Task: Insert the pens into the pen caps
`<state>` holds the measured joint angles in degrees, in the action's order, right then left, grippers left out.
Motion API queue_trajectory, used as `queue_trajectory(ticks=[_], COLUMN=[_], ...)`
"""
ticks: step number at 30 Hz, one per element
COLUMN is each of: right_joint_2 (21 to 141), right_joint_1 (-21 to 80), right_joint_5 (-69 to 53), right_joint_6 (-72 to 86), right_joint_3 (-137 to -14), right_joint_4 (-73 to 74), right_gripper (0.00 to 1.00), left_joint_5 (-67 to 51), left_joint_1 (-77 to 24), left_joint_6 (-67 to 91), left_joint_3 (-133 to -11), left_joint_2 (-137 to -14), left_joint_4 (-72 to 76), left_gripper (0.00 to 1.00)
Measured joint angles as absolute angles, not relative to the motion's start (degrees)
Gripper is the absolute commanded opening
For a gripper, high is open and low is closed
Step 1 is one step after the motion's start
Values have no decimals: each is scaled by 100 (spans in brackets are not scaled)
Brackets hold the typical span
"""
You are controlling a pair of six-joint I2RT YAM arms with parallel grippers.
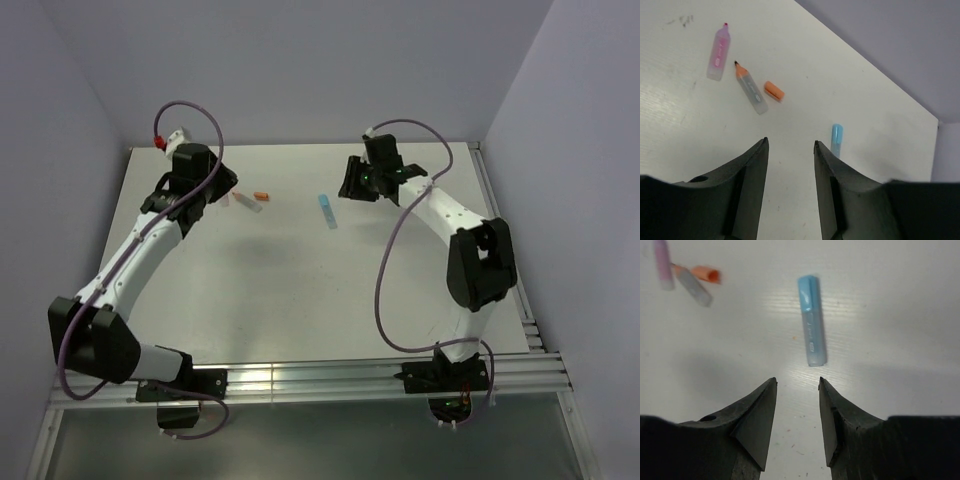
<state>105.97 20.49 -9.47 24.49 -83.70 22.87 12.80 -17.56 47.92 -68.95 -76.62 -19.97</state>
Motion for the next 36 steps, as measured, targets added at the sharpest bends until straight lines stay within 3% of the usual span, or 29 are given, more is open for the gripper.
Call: queue_trajectory(ticks=[8,11,15,20,25,36], right_joint_2=[9341,9223,9166,9059,8943,8943], right_joint_1=[2008,2008,2008,1988,1977,1970], right_joint_5=[-1334,-1494,-1509,-1616,-1697,-1831], right_joint_6=[2495,2543,2543,2543,2545,2547], right_joint_3=[-7822,-7599,-7446,-7441,-7378,-7349], right_joint_4=[1754,1645,1658,1616,1553,1505], right_gripper=[47,47,47,47,48,48], left_joint_5=[1914,2073,2132,2112,2071,1822], left_joint_1=[-1227,-1063,-954,-939,-908,-781], left_joint_6=[4541,4064,3385,2777,2401,2021], left_joint_3=[-8342,-9463,-10816,-11557,-11572,-11618], left_joint_2=[-9467,-10571,-12016,-13117,-13393,-13493], left_joint_4=[-2248,-2438,-2526,-2864,-3057,-3017], left_gripper=[42,40,44,51,54,51])
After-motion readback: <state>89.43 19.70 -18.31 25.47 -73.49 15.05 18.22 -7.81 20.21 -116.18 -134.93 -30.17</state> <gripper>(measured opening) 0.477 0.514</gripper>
